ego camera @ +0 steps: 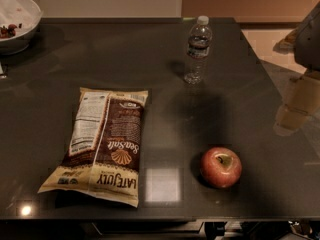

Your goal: Move brown chip bag near water bottle

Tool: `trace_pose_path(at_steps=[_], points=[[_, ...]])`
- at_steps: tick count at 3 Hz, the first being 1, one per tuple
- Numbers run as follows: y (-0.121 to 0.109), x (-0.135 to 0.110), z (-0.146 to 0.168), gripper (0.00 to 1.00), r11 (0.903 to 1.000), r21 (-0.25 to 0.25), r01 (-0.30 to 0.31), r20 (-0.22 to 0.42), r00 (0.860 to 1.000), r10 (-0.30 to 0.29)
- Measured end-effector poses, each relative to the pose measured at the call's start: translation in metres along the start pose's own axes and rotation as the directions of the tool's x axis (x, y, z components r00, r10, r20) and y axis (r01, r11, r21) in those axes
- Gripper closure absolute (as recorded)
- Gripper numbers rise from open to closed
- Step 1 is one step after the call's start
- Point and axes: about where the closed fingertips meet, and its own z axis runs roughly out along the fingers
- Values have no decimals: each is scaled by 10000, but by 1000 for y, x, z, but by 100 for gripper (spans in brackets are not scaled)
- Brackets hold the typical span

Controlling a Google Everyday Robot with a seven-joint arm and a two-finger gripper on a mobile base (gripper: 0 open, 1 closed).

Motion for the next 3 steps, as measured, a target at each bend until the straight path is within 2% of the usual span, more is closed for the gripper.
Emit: trace_pose_path(at_steps=[1, 2, 3], points=[[-1, -2, -1, 0, 10000, -1, -20, 61, 10000, 20], [0, -22, 8, 0, 9992, -350, -174, 555, 9983, 193], [12, -61, 25, 0, 9952, -834, -512, 1208, 9908, 611]])
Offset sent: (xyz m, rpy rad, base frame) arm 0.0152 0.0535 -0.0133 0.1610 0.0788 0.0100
